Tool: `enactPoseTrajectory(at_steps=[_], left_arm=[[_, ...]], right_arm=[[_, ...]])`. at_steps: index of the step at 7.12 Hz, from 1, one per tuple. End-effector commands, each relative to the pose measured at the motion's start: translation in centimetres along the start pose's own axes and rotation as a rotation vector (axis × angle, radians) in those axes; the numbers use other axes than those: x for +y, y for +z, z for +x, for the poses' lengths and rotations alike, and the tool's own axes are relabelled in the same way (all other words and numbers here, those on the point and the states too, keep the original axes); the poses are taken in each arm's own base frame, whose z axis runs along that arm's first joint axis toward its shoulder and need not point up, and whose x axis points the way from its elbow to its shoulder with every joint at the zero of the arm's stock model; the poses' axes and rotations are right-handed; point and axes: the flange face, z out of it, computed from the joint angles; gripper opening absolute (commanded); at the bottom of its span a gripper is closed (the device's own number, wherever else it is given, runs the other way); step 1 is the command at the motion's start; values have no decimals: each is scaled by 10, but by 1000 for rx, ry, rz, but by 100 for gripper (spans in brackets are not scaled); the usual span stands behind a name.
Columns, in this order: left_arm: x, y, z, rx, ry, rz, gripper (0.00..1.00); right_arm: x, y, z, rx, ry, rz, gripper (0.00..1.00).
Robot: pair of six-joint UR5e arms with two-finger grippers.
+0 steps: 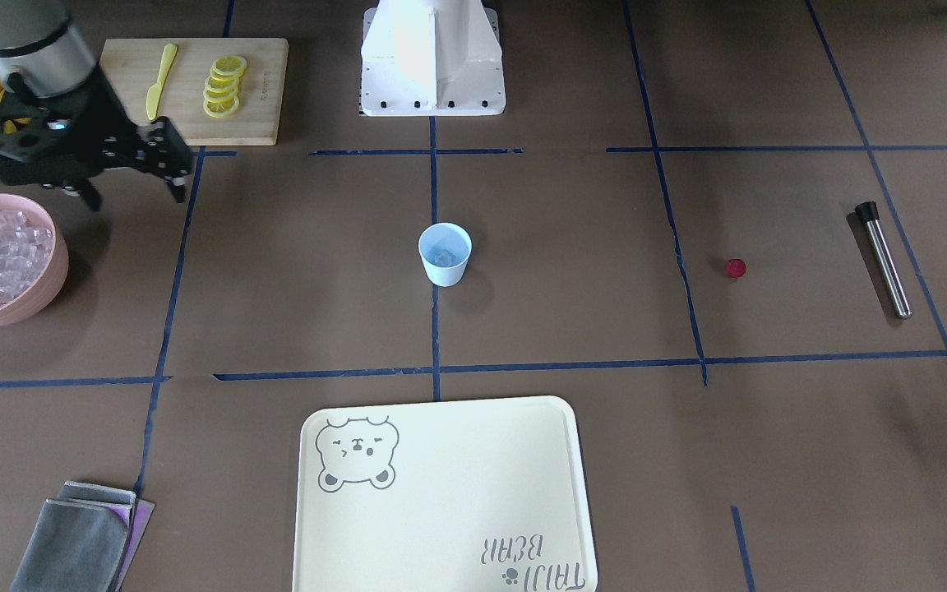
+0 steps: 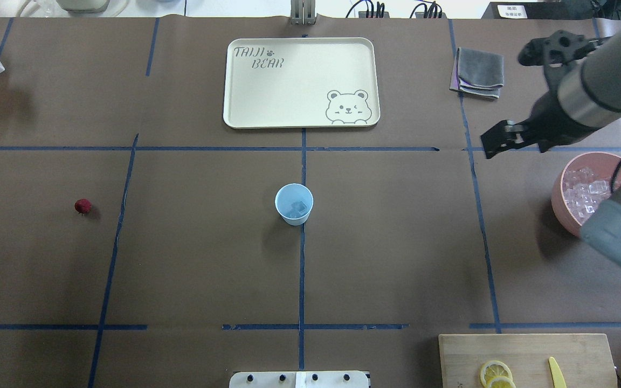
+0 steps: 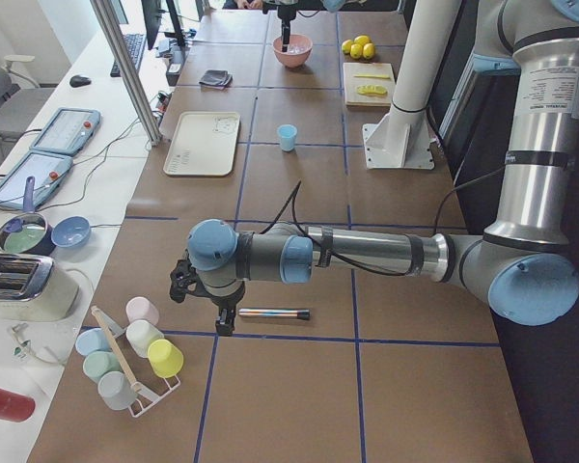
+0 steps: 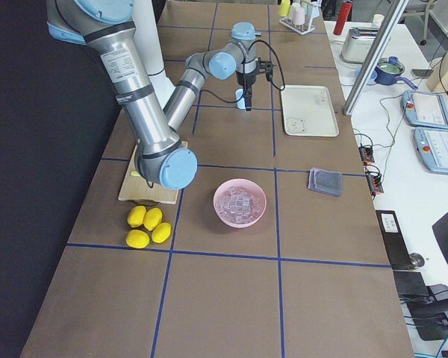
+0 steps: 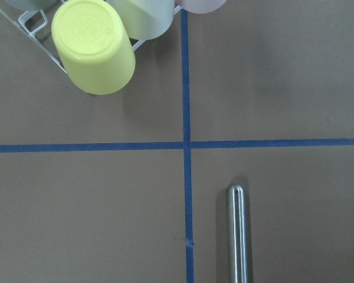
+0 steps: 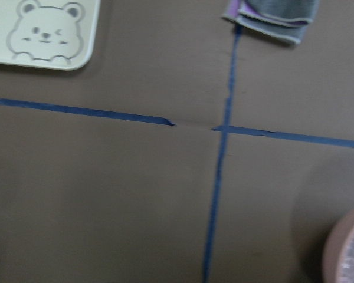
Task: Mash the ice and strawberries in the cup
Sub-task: 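Move the empty right gripper back to the pink bowl, then lower the right gripper into the bowl and grasp a third ice cube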
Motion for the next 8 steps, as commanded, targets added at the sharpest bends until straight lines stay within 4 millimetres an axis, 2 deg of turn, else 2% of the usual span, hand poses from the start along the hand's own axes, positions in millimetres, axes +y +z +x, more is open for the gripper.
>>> enactPoseTrajectory(at_steps=[1, 2, 3, 4, 5, 8], left_arm=[[-1, -3, 3, 1, -26, 7, 100], [-1, -3, 3, 1, -26, 7, 100], [-1, -3, 3, 1, -26, 7, 100], [-1, -3, 3, 1, -27, 7, 100], [-1, -3, 4, 1, -26, 8, 100], [-1, -5, 6, 1, -22, 12, 100]], right_arm=[[21, 1, 110, 26, -57, -6, 100], [35, 19, 132, 29, -53, -19, 100], [47, 51, 163, 15, -60, 6, 100], [51, 81, 188, -3, -41, 33, 100], [52, 99, 203, 1, -17, 25, 100], [52, 135, 227, 31, 29, -35, 99]])
